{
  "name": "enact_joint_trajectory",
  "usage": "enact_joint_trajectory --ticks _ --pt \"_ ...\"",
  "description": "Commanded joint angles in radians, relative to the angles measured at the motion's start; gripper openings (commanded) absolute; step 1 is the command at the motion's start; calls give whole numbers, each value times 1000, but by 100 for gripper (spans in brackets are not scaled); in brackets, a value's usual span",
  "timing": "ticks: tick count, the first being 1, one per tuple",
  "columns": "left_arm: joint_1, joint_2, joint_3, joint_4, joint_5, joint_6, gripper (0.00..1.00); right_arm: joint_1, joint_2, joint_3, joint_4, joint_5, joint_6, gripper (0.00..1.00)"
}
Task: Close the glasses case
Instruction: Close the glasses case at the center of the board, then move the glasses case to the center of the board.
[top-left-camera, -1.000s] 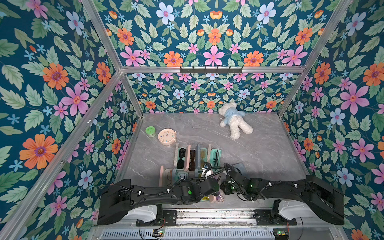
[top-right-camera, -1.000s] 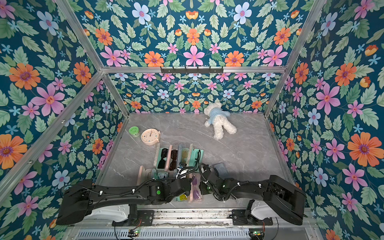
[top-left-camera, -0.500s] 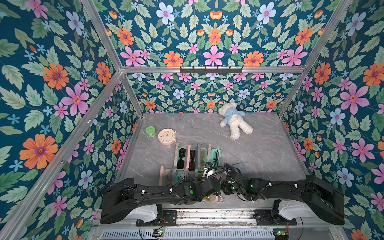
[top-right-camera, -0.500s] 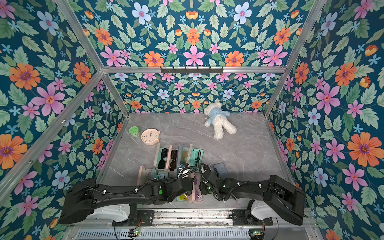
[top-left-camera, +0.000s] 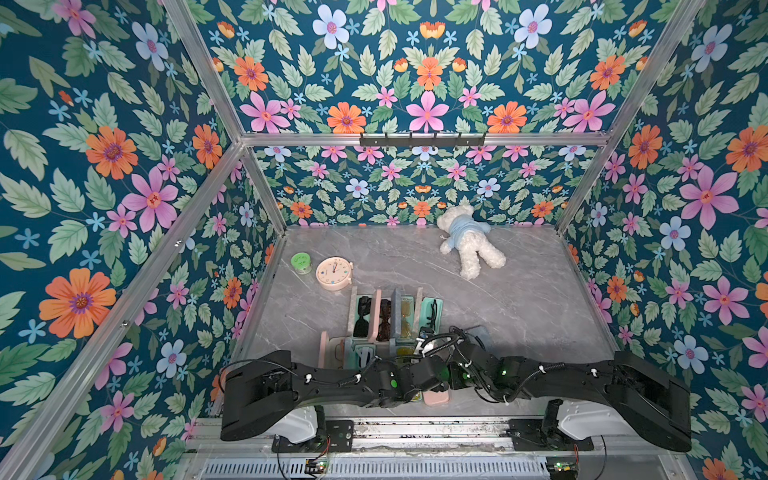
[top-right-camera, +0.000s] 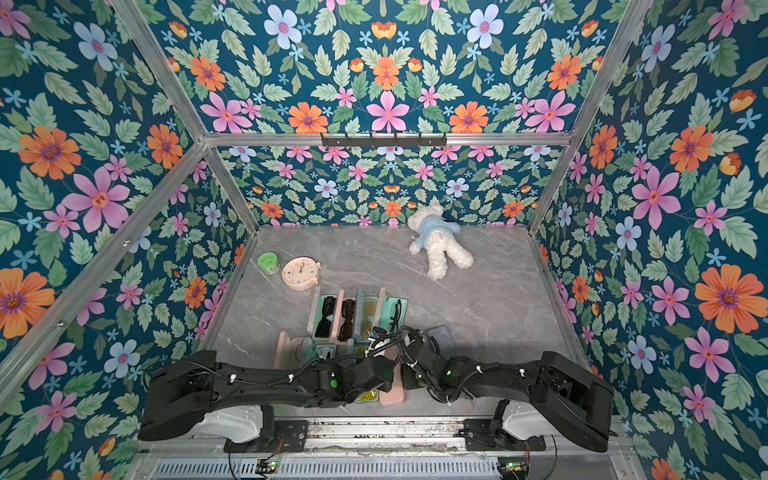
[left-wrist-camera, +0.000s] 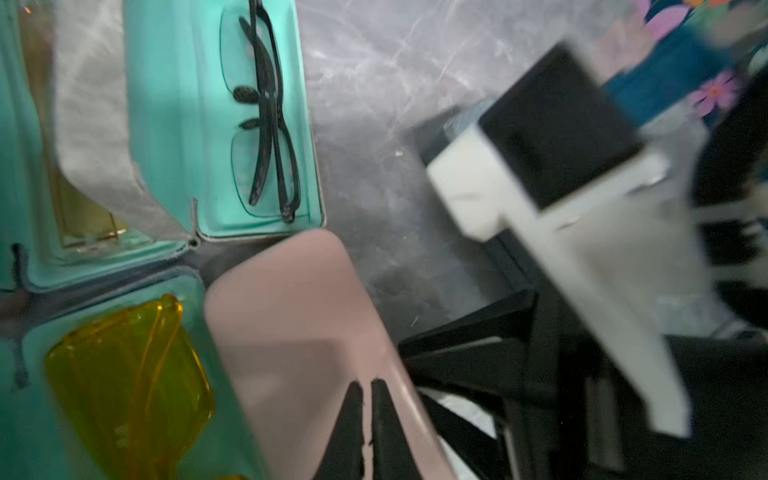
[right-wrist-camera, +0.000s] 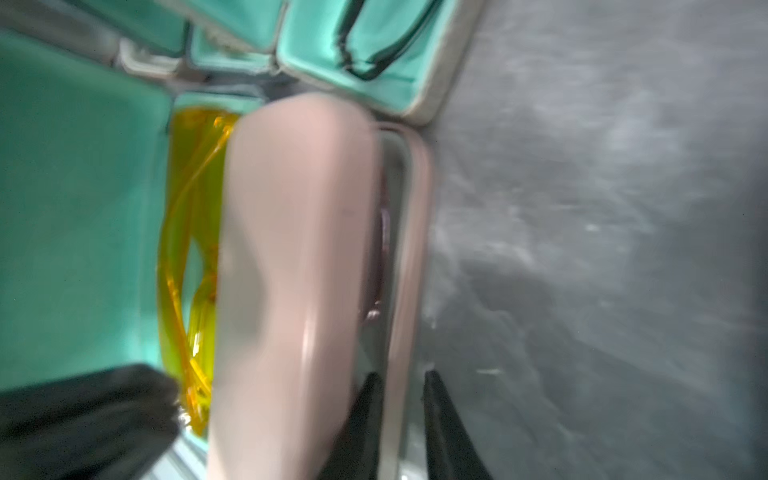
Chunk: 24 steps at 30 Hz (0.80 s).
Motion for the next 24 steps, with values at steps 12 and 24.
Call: enact_joint_trajectory --ticks 12,24 --pt "2 -38 27 -4 -13 27 19 -83 -424 -46 -373 92 24 40" --pt "13 -15 79 12 -9 44 23 -131 -604 -44 -509 55 -23 50"
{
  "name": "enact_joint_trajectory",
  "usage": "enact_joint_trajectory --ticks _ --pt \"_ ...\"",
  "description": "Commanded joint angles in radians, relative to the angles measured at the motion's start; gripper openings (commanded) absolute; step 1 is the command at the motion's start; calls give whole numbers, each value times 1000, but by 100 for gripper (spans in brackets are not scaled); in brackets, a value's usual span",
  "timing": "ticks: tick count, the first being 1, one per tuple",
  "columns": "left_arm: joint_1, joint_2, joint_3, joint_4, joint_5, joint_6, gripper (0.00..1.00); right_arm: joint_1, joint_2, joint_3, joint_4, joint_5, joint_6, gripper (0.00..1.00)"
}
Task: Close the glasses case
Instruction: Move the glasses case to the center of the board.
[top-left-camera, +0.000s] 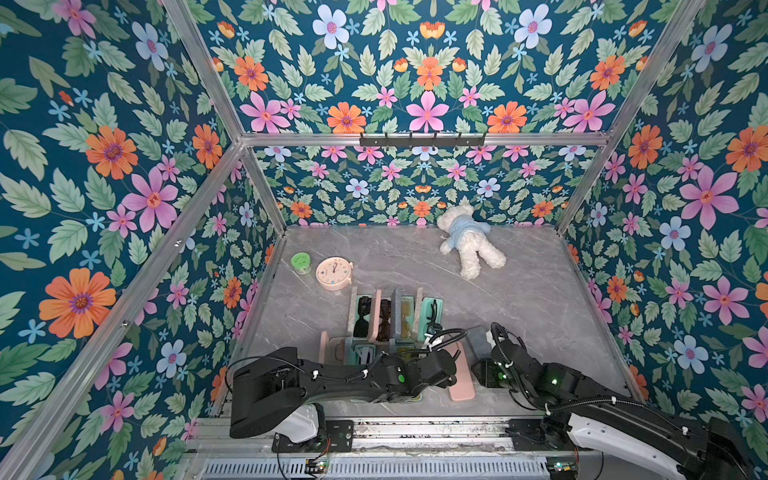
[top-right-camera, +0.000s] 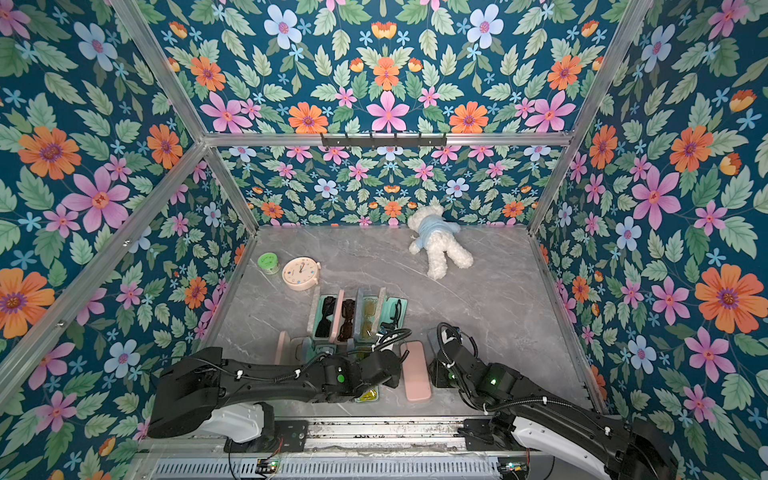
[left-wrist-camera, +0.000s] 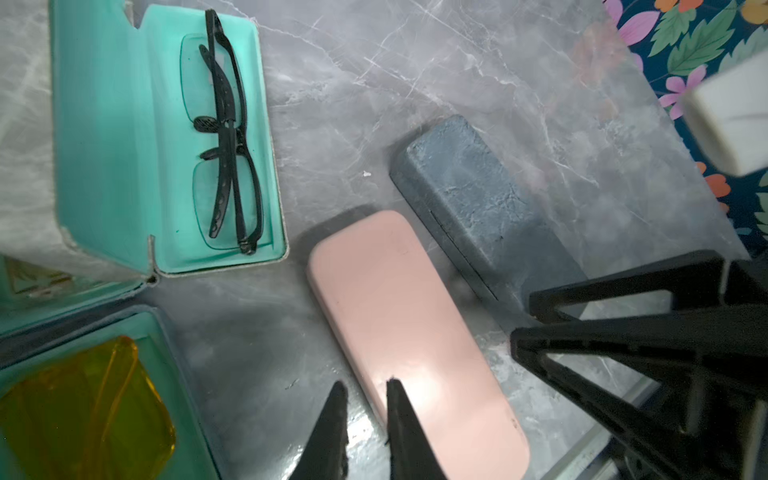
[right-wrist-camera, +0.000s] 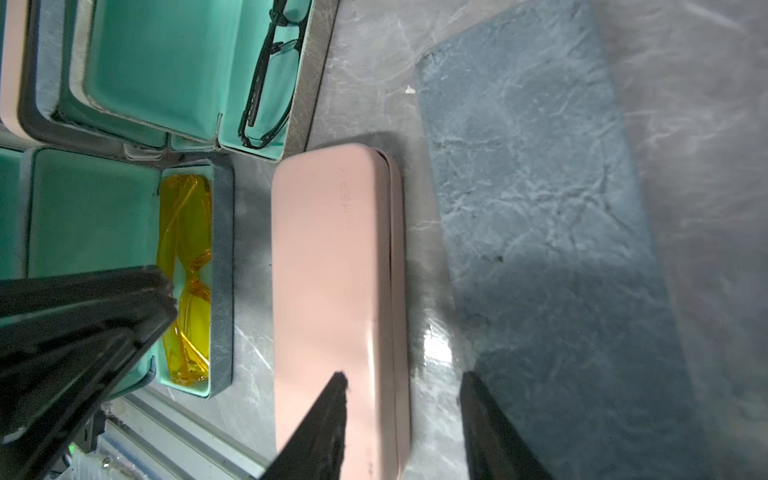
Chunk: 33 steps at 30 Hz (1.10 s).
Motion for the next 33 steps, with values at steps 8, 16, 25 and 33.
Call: enact_joint_trajectory --ticks 8,16,25,33 --pt "-1 -273 -89 -72 -111 -14 68 105 15 70 -16 -29 -86 71" --pt "-1 -514 -161 -221 -194 -51 81 256 368 234 -77 186 -55 79" --pt "-1 -608 -188 -285 -215 -62 81 326 655 385 -179 324 -14 79" --pt "-1 -608 -207 -283 -216 -59 80 324 856 492 -348 464 38 77"
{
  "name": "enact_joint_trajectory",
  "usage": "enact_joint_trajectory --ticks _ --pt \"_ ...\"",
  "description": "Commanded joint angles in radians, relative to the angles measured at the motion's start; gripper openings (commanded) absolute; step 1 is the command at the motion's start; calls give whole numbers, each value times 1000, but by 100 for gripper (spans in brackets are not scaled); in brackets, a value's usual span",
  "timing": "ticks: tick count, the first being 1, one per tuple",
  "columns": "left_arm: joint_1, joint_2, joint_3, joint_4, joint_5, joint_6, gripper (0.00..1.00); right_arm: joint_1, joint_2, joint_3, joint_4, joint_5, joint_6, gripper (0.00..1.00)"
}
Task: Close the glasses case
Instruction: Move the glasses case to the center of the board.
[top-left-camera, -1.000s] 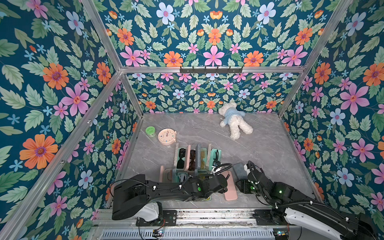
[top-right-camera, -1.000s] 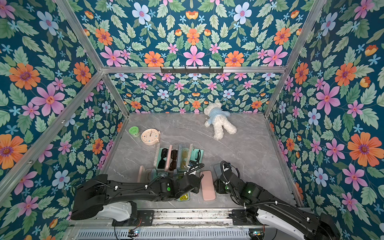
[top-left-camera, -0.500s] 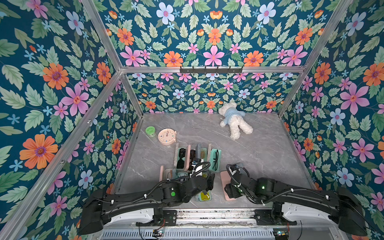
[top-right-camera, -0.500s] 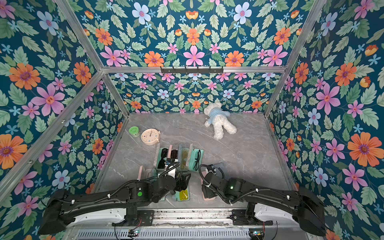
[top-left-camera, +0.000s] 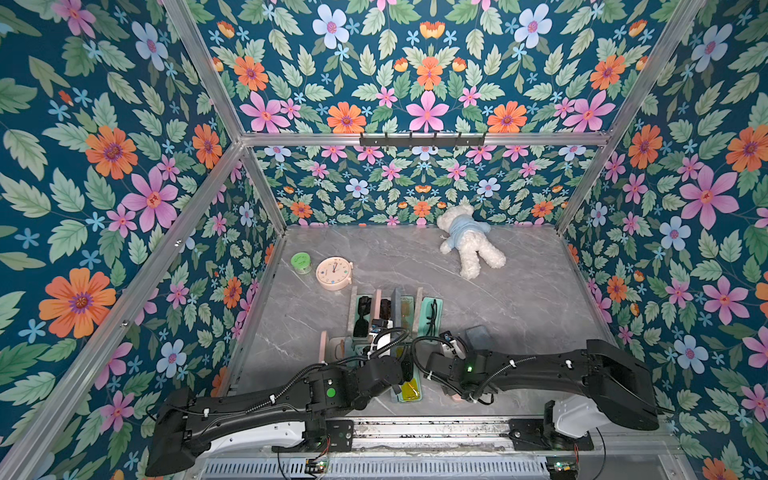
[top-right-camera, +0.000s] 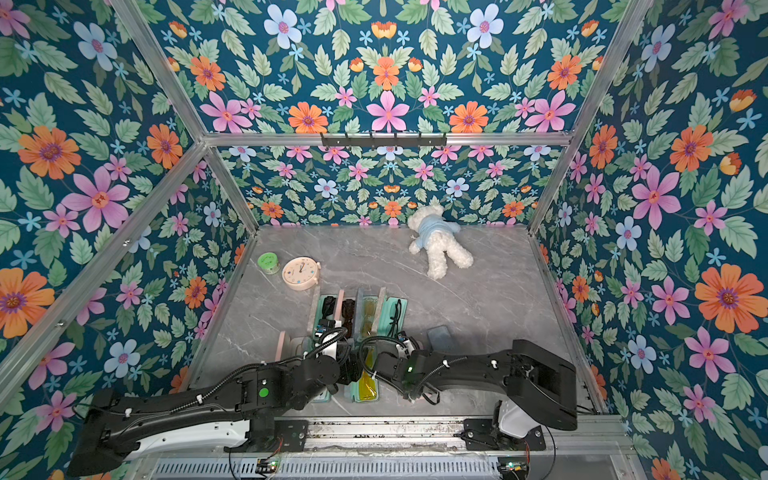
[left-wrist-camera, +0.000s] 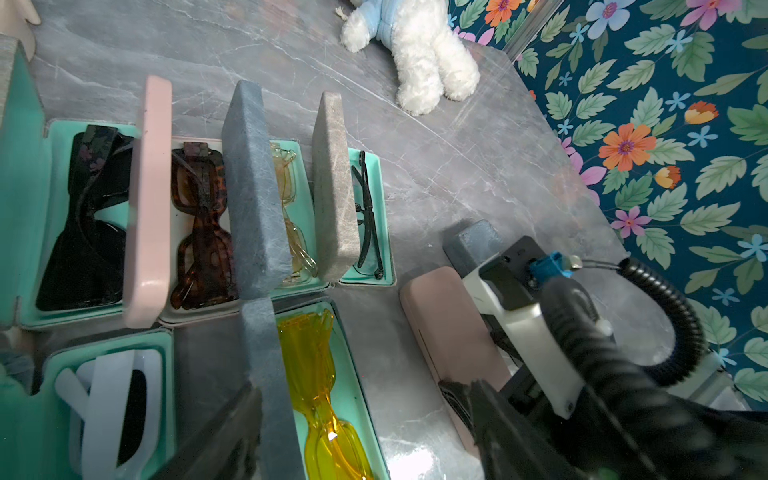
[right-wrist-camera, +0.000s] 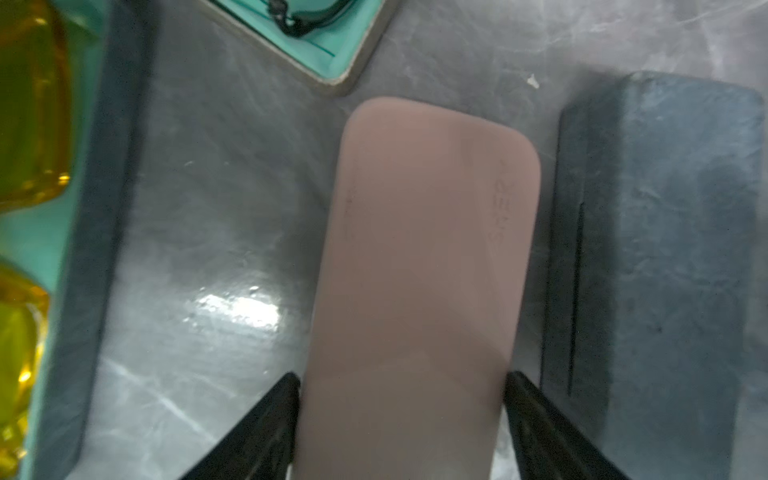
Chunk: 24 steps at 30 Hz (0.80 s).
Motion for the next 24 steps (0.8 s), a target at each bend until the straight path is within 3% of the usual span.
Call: enact_joint_trajectory --ticks 1,8,15,24 --pt "0 -5 -4 -7 -22 -3 80 -15 45 24 -135 116 40 75" --pt "1 -6 -15 -3 -21 -2 80 -146 -5 -49 -30 91 -35 65" --pt "1 8 -16 10 -12 3 81 -216 -104 -83 64 25 -93 67" --pt "1 5 2 -28 -13 -1 83 -214 -348 -263 491 -398 -122 75"
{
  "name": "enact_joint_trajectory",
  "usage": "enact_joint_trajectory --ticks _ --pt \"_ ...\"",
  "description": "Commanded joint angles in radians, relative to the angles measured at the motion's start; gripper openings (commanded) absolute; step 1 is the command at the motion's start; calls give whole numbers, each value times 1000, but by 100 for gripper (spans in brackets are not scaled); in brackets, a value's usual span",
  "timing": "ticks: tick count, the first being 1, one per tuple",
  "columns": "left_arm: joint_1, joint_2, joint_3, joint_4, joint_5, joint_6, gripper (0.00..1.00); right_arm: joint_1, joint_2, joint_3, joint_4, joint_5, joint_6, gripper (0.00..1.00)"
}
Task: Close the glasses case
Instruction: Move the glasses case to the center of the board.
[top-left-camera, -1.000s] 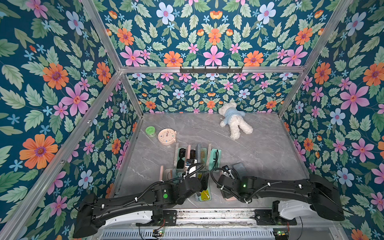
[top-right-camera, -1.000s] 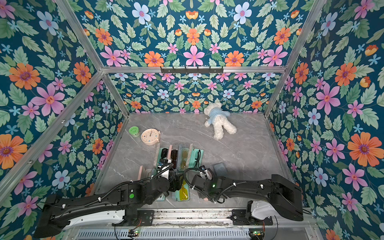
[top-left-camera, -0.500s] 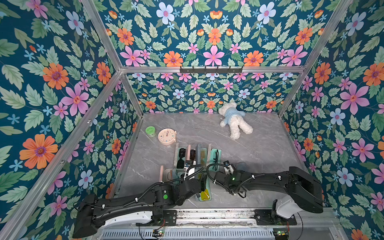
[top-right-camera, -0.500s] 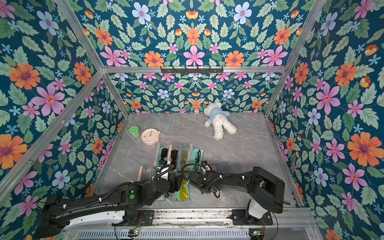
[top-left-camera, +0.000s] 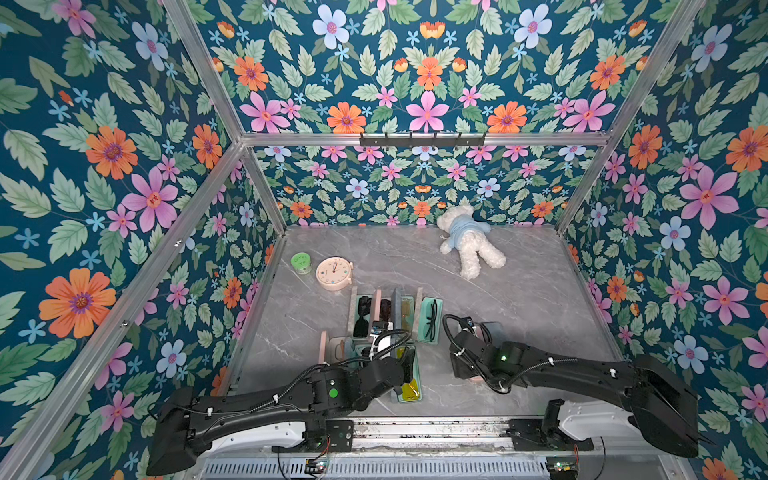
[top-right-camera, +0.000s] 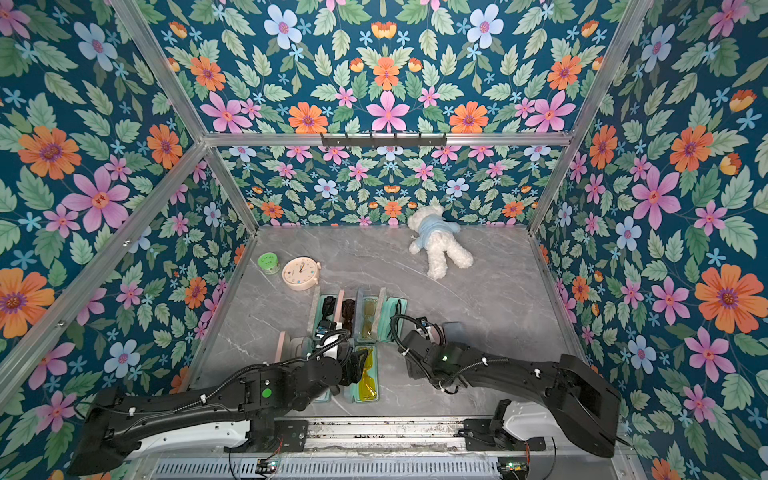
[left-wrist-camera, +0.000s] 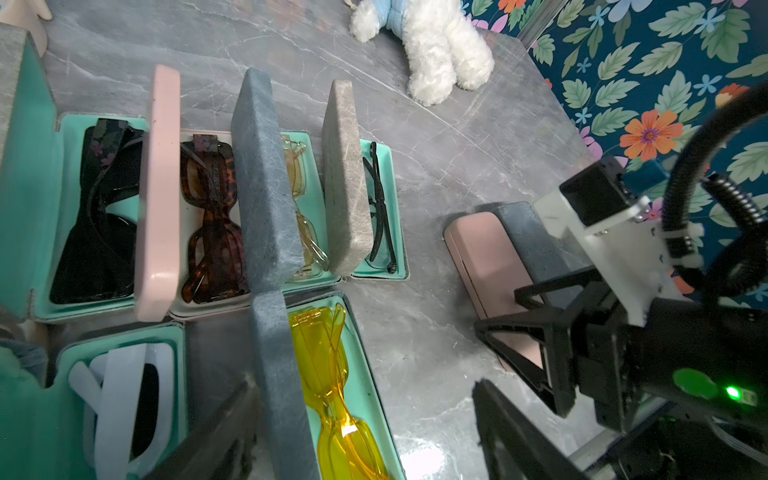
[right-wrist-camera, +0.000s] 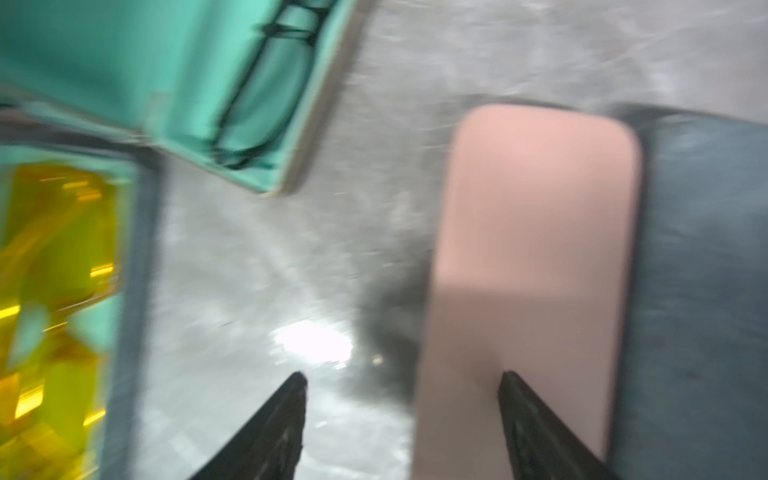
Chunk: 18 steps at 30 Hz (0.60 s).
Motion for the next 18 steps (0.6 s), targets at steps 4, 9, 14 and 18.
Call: enact_joint_trajectory --ticks 4,9,14,18 --pt "2 -21 6 -35 -3 -2 83 25 6 -27 267 -274 37 74" --pt "1 -19 -6 -36 12 -8 82 63 130 14 331 -309 67 68" --pt "1 -22 -14 -53 14 -17 81 91 256 55 388 -319 92 62" --pt "2 -25 -27 -53 21 -23 79 96 316 70 405 -305 108 57"
